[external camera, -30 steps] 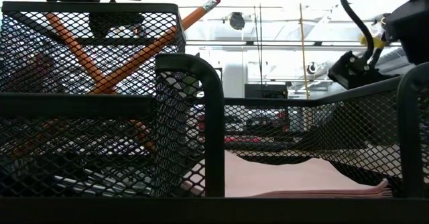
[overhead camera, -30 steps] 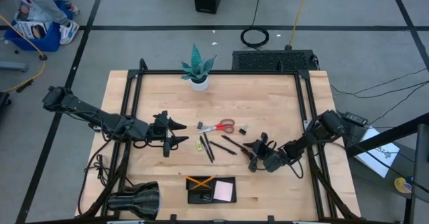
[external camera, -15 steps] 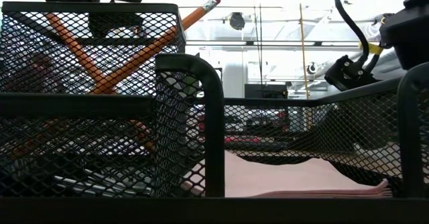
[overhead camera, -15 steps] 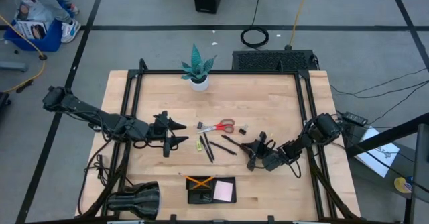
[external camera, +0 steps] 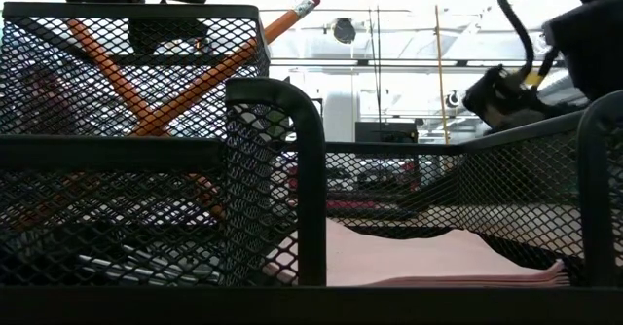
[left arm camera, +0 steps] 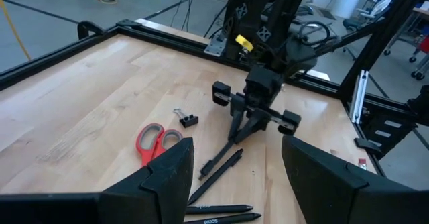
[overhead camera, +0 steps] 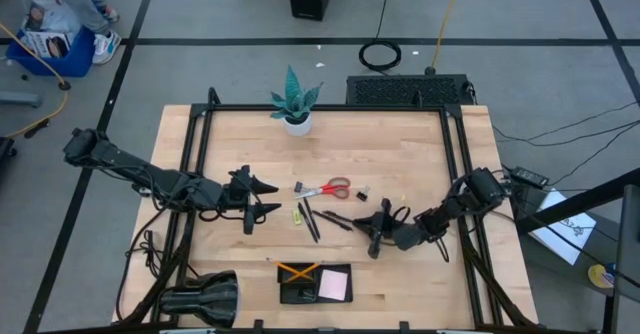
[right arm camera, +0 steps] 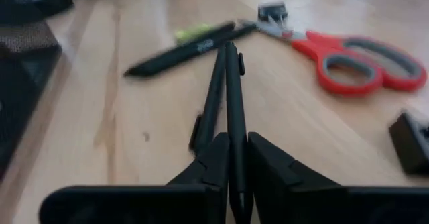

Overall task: Pick and place office supplies into organizer
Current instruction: Put the black pen into the black desk organizer

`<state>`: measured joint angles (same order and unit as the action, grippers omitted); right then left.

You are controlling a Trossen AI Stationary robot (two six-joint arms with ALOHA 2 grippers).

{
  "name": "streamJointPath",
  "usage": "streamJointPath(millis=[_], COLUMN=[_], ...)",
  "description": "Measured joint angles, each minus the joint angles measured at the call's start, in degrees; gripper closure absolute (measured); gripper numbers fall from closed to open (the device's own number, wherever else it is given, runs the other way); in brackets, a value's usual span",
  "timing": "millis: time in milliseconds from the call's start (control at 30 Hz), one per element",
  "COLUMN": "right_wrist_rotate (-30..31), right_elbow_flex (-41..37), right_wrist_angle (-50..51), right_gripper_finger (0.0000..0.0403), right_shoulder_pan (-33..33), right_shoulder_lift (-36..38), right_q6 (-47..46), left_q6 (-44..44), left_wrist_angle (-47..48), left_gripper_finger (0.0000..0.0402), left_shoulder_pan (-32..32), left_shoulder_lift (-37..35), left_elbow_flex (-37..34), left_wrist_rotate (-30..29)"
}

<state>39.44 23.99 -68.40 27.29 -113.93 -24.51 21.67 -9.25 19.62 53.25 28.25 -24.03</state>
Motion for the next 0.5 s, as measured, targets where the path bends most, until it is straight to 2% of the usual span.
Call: streamJointPath(millis=[100, 267, 500], right_wrist_rotate=[-0.34, 0.25, 0.70], right_elbow_flex=[0.00, 0.00, 0.00], right_wrist_angle=[-0.74, -3.35, -14.18], right_gripper_finger=[0.0379, 0.0373, 0.0373], right_shoulder_pan=[-0.40, -0.35, -0.69], right_shoulder_lift=[-0.02, 0.01, 0.09], right_q6=[0.38, 1.67, 7.65], left_q6=[0.00, 0.00, -0.10], left_wrist_angle=[-0.01, 0.01, -1.89], left_gripper_finger=[0.0169, 0.0169, 0.0169], left_shoulder_pan=[0.00, 0.00, 0.00], left_shoulder_lift=[0.00, 0.00, 0.00], left_elbow_flex=[0.00, 0.00, 0.00], left_wrist_rotate=[-0.02, -0.04, -0.09])
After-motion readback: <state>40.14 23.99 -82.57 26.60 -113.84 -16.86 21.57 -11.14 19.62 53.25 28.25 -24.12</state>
